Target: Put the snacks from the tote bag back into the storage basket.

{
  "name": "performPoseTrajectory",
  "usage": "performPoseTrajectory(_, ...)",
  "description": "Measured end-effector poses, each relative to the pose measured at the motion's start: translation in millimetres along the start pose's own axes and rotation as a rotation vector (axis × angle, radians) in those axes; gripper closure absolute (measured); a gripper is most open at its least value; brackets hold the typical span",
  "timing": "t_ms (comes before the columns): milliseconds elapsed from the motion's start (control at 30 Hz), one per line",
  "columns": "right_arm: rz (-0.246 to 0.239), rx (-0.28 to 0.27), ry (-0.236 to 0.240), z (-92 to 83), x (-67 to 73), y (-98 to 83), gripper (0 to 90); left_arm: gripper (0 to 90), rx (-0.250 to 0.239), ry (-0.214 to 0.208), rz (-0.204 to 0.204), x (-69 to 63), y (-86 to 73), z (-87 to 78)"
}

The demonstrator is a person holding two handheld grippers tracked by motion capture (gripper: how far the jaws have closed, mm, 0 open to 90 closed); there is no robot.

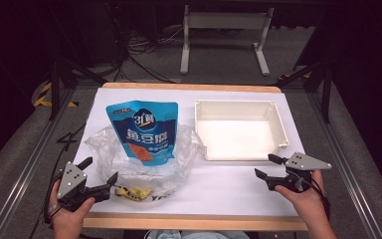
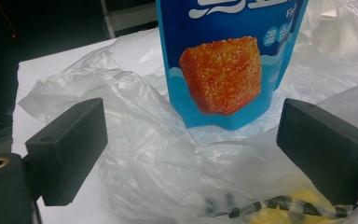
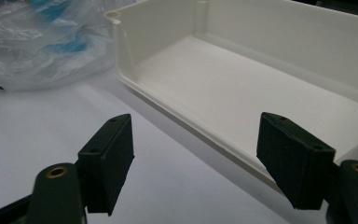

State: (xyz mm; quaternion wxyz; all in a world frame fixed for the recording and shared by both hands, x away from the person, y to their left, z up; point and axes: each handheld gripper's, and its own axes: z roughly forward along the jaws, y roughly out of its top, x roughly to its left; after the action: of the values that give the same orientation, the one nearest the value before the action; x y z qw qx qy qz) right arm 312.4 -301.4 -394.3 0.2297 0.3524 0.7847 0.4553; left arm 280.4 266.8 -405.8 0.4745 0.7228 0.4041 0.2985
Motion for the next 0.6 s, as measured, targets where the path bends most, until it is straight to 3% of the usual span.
performPoseTrajectory(200,-0.045,0.016,0.012,-0.8,1.9,5.5,30.4,9.6,-0.004,0.001,-0.004,-0.9,1.4,-1.2)
performPoseTrajectory(600,-0.043,0.002,0.022,-13.6,3.1,24.3,31.4,9.5,-0.006,0.002,0.001,-1.0,2.5,-1.0)
